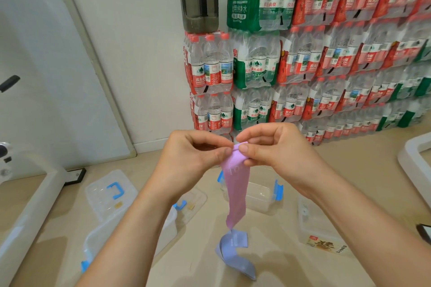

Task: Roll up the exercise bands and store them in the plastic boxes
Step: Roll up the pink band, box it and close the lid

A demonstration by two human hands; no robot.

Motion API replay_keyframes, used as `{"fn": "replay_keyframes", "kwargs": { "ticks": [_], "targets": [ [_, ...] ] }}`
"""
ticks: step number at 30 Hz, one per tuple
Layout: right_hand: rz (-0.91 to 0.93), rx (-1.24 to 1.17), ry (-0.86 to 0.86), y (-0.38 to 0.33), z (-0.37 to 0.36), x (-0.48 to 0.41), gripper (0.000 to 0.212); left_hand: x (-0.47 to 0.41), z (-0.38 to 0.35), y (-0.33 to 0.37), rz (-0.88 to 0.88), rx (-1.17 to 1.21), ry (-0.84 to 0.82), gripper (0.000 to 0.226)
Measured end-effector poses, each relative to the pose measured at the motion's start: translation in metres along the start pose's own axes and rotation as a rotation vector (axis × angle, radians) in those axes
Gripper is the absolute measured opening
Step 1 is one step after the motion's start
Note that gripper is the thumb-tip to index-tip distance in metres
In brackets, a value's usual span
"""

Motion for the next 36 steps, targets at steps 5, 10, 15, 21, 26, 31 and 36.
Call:
{"fn": "replay_keyframes", "kwargs": {
  "ticks": [5,10,15,21,26,31,36],
  "targets": [
    [0.043,0.254,0.020,-0.0006,-0.0032,-0.0009,0.017,-0.0025,-0.0022,-0.0056,0.034,-0.198,0.014,0.015],
    [0.070,0.462,0.021,0.0005,-0.0035,0.0001,0.019,-0.0026,-0.0064,-0.0059,0.030,-0.357,-0.073,0.012],
    [0.119,0.475,0.043,-0.0022,-0.0039,0.0022,0.024,-0.0020,-0.0089,-0.0077,-0.002,-0.366,-0.154,0.017],
    [0.117,0.423,0.041,-0.0001,-0.0060,0.0012,0.021,-0.0037,-0.0071,-0.0099,-0.019,-0.379,-0.046,0.013],
    [0.087,0.309,0.027,0.0002,-0.0053,-0.0004,0.022,-0.0033,-0.0067,-0.0085,-0.022,-0.397,0.000,0.013],
    [0.084,0.299,0.023,-0.0003,-0.0059,-0.0002,0.023,-0.0037,-0.0036,-0.0076,0.000,-0.358,0.021,0.015],
    [0.057,0.166,0.001,-0.0015,-0.0056,0.0010,0.009,-0.0048,-0.0027,-0.0084,0.031,-0.260,0.031,0.013]
  ]
}}
Point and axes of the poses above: each hand's wrist, its own x-axis away from the middle knuckle, its own z-axis out of the back of the hand, y = z × x, the point moved 2 cm from there along -x, towards the middle knuckle, and after that the axes turned 12 degrees about -y, right-handed, at the moved point
